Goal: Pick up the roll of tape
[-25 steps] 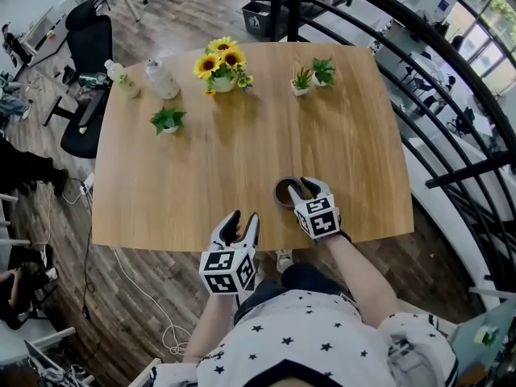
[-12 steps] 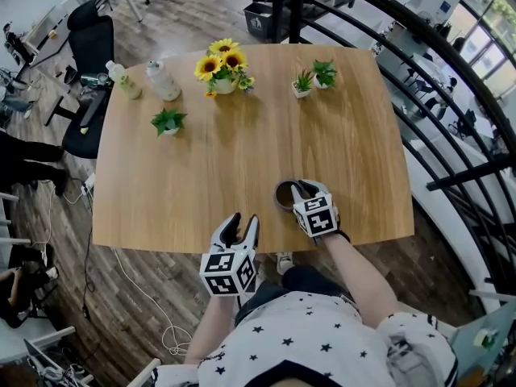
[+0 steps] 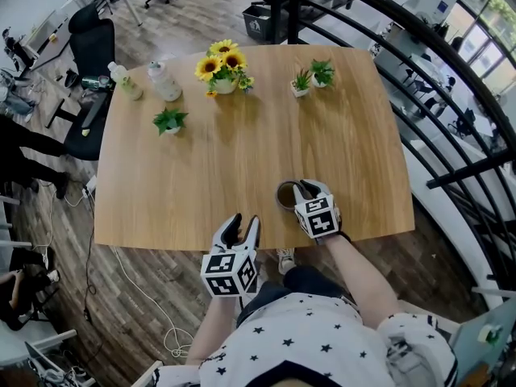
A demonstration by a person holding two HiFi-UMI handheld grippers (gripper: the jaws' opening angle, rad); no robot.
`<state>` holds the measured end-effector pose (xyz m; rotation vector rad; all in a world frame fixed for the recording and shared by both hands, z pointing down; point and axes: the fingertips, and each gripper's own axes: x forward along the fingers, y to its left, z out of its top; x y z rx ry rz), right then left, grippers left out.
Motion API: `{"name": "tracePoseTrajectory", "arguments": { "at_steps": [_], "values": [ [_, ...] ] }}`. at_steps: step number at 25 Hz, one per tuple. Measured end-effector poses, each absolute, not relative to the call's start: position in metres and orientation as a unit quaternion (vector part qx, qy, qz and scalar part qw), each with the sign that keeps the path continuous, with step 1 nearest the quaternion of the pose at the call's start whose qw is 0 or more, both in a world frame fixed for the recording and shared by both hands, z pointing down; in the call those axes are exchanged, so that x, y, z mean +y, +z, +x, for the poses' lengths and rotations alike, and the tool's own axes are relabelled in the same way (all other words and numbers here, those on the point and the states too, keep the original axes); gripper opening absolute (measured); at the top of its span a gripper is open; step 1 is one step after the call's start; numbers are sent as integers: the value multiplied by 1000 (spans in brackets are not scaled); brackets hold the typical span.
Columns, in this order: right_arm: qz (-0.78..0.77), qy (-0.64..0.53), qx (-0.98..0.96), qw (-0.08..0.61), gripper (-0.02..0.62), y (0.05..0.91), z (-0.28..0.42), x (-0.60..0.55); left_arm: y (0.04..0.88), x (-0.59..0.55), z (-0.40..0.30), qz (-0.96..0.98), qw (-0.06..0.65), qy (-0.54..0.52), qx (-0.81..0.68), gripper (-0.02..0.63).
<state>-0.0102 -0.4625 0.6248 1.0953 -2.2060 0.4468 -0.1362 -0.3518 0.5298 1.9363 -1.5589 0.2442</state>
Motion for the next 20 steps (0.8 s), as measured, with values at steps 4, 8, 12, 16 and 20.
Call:
{"name": "tracePoseTrajectory", "arguments": {
  "at_steps": [4,8,12,16,20],
  "values": [
    [428,164,-836,304,64,619,-7,-450,529,-340,-136,740,311,92,-589,169],
    [436,160,-837,290,64,610,-5,-436,527,-326,-133,747,305,90,-584,169],
    [443,153,-840,272,64,598,-4,-419,526,-310,-131,752,299,87,-581,167],
    [448,144,-845,254,64,579,-6,-396,519,-291,-133,755,291,84,-581,167],
    [453,133,-849,235,64,560,-7,-379,511,-277,-135,759,280,79,-583,167]
  ]
}}
